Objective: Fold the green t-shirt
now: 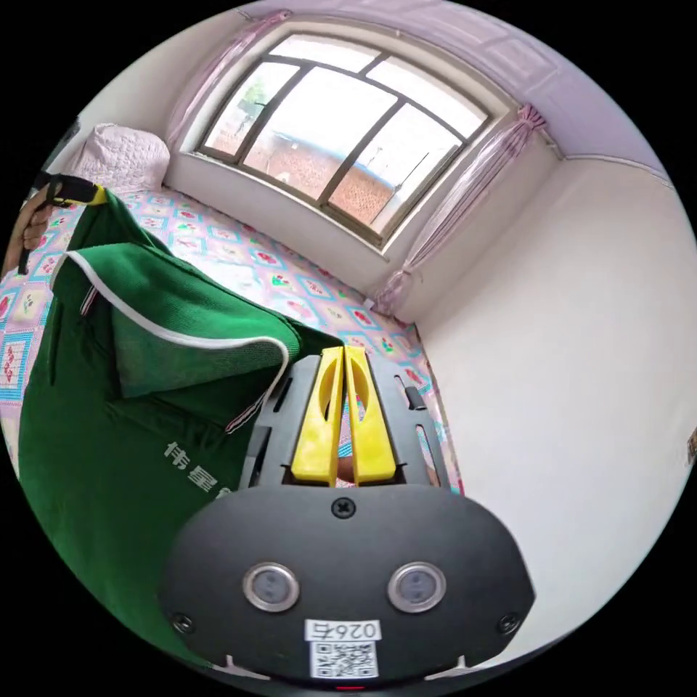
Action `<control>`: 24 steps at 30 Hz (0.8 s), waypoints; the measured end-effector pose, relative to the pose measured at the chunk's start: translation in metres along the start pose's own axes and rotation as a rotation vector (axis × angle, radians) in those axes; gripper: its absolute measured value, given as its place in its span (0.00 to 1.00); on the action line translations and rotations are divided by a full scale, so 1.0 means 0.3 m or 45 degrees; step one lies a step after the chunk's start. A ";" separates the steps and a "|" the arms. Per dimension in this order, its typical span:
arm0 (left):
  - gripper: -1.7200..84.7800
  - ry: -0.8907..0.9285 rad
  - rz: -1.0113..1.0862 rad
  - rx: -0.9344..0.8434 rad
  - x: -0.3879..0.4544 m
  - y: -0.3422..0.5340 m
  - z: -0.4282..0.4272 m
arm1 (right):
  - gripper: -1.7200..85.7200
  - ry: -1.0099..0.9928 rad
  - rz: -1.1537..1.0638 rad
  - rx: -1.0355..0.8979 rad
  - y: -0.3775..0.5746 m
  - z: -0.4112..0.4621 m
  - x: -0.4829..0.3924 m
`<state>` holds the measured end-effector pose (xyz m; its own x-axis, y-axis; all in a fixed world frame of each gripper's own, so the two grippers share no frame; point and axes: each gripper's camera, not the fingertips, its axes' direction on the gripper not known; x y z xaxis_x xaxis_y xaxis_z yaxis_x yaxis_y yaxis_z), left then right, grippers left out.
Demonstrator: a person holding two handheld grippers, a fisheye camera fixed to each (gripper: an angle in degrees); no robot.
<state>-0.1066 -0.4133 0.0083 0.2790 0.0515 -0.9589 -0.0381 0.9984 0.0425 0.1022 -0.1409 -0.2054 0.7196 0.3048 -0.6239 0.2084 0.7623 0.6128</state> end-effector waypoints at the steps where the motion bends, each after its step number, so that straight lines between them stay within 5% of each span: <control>1: 0.01 0.110 -0.109 -0.003 -0.100 -0.030 0.117 | 0.00 -0.013 0.039 -0.082 -0.014 0.217 -0.012; 4: 0.01 0.149 -0.273 -0.074 -0.285 -0.069 0.347 | 0.01 -0.090 0.200 -0.265 0.013 0.642 -0.002; 9: 0.01 0.046 -0.209 -0.044 -0.430 -0.022 0.407 | 0.03 -0.306 0.442 -0.227 0.234 0.864 0.109; 14: 0.01 0.168 -0.162 0.108 -0.534 0.140 0.209 | 0.03 -0.493 0.739 -0.038 0.670 0.762 0.329; 19: 0.03 -0.263 -0.125 -0.189 -0.545 0.450 0.113 | 0.05 -0.718 0.819 -0.109 1.170 0.613 0.269; 24: 0.09 -0.390 -0.204 -0.328 -0.601 0.725 0.145 | 0.07 -0.636 0.663 -0.311 1.417 0.500 -0.028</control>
<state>-0.1234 -0.2043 0.2026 0.5716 -0.0602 -0.8183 -0.1985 0.9575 -0.2091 0.2841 0.0950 0.1332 0.9112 0.4095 0.0455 -0.3507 0.7130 0.6072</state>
